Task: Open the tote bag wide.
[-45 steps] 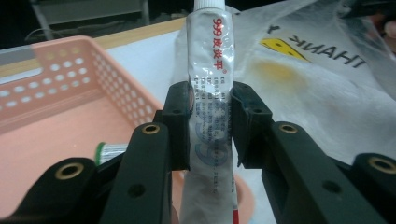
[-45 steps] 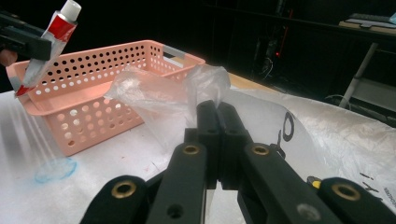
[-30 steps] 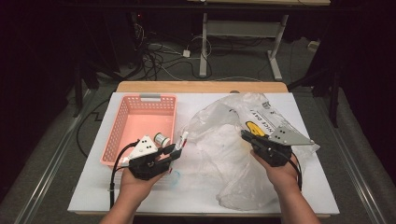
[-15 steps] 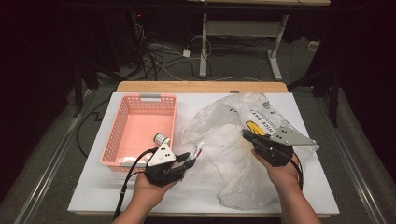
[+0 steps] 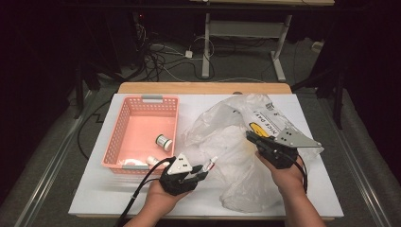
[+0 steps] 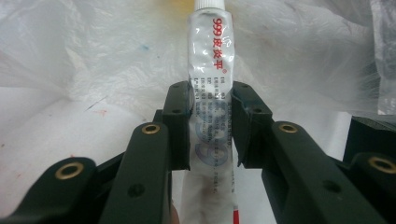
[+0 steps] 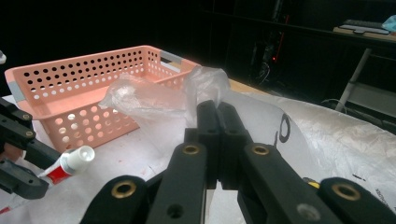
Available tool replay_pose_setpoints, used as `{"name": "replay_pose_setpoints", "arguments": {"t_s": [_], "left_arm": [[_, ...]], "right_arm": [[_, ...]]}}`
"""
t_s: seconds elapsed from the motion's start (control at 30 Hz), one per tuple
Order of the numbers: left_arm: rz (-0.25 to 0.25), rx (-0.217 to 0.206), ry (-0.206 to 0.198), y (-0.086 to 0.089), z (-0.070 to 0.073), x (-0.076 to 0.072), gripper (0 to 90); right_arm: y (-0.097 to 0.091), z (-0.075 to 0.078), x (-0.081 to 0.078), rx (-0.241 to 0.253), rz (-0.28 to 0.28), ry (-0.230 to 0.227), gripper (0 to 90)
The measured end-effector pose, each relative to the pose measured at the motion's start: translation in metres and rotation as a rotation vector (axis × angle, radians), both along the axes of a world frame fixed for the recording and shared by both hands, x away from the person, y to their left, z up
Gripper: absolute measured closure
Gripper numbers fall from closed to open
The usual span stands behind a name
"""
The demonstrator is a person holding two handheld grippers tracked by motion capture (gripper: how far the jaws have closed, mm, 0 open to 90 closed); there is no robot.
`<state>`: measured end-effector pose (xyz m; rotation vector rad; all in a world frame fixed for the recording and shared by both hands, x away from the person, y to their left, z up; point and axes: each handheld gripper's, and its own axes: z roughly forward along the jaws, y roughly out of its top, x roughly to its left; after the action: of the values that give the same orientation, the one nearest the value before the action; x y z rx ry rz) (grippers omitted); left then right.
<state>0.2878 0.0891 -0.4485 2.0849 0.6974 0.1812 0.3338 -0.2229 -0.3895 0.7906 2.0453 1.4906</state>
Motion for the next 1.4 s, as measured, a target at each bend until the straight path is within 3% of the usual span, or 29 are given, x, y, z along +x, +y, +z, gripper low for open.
{"name": "replay_pose_setpoints", "arguments": {"t_s": [0.2,0.37,0.53,0.67,0.9,1.17,1.4], "left_arm": [[0.016,-0.006,-0.004,-0.002,-0.001,0.002,68.7],[0.055,-0.024,-0.025,0.001,0.007,0.006,68.7],[0.057,-0.042,-0.043,-0.005,0.013,0.012,68.7],[0.061,-0.058,-0.047,-0.017,0.014,0.020,68.7],[0.056,-0.044,-0.070,-0.048,0.008,0.032,68.7],[0.067,0.001,-0.038,-0.076,-0.004,0.055,68.7],[0.090,0.009,-0.035,-0.088,-0.005,0.070,68.7]], "right_arm": [[0.000,0.001,-0.001,0.015,-0.001,-0.003,90.0],[0.004,0.002,-0.002,0.014,-0.002,-0.009,90.0],[0.008,0.007,0.000,0.008,-0.010,-0.014,90.0],[0.014,0.005,0.001,-0.012,-0.004,-0.013,90.0],[0.018,-0.001,0.005,-0.013,0.004,-0.002,90.0],[0.006,-0.004,0.006,0.020,-0.015,0.003,90.0],[0.000,0.000,0.007,0.042,-0.023,-0.008,90.0]]}}
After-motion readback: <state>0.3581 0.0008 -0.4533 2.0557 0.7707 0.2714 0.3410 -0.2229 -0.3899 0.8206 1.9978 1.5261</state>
